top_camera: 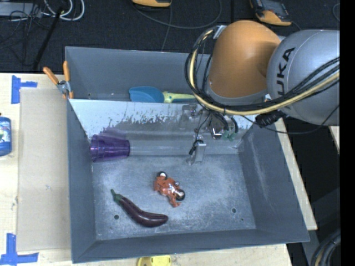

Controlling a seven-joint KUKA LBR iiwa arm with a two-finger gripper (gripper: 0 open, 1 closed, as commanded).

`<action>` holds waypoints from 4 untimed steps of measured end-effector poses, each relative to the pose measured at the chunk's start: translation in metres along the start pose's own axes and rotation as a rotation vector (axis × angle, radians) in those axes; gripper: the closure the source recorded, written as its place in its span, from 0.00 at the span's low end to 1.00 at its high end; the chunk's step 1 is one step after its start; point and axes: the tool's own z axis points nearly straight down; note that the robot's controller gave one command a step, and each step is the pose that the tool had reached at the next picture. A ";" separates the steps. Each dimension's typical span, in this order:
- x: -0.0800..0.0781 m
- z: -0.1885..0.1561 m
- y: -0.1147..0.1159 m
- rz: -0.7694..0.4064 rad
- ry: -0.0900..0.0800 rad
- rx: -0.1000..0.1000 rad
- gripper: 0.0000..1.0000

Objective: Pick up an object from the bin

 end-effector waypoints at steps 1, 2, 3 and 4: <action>-0.001 -0.005 0.000 0.001 -0.007 0.000 0.00; -0.004 0.057 0.001 -0.030 -0.013 0.000 0.00; 0.014 0.120 0.026 0.095 -0.010 -0.001 0.00; 0.026 0.149 0.013 0.061 -0.003 -0.004 0.00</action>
Offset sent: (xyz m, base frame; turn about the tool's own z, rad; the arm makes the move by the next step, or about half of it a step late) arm 0.0040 0.0019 -0.1230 -0.0626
